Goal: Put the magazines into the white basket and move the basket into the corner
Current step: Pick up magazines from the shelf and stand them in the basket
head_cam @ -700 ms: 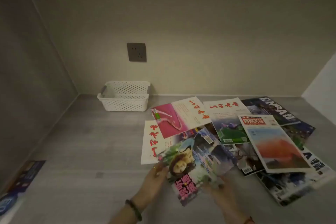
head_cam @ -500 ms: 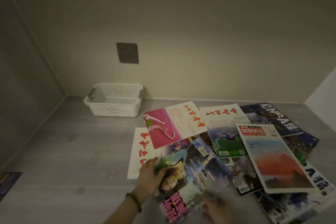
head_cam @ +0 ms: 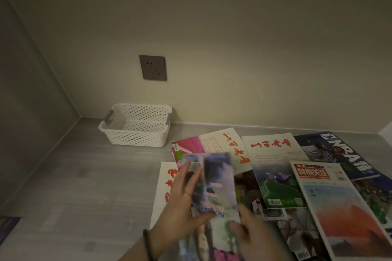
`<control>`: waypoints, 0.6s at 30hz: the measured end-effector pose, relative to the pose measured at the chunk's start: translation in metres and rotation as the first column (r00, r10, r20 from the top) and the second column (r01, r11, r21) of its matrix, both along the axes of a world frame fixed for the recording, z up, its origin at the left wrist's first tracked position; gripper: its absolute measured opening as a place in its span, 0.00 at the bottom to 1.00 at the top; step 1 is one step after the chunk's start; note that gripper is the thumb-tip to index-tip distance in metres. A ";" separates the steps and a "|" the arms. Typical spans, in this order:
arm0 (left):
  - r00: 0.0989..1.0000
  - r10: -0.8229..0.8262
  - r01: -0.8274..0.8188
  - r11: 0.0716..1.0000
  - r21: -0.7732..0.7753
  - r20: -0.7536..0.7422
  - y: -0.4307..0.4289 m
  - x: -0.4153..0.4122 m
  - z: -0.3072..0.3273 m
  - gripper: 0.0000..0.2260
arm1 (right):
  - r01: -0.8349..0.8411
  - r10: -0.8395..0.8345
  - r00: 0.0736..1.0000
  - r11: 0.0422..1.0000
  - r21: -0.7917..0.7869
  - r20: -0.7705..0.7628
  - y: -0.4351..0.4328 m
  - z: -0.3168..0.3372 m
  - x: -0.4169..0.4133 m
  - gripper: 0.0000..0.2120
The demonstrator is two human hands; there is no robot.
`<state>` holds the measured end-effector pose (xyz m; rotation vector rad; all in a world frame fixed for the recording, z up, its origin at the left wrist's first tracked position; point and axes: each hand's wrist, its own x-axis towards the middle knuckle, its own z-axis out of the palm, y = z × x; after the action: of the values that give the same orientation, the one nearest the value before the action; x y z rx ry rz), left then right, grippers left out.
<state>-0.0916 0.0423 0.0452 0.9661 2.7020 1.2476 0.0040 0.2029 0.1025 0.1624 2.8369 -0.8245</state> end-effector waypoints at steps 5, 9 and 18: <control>0.721 -0.189 -0.103 0.922 -0.373 -0.667 -0.011 -0.032 0.088 0.32 | -0.139 0.169 0.970 0.976 0.168 -0.175 -0.014 0.072 -0.056 0.12; 0.898 -0.049 -0.130 0.920 -0.369 -0.437 -0.032 -0.048 0.121 0.17 | -0.213 0.391 0.822 0.886 0.413 -0.414 -0.042 0.099 -0.098 0.08; 0.968 0.241 -0.252 0.930 0.268 0.076 -0.129 -0.113 0.110 0.12 | 0.259 -0.469 0.764 0.852 -0.454 -0.443 -0.072 0.055 -0.160 0.44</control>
<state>-0.2048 -0.0864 0.1548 0.6162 2.7328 1.7051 -0.1556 0.1311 0.1571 0.5339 3.1162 -1.7278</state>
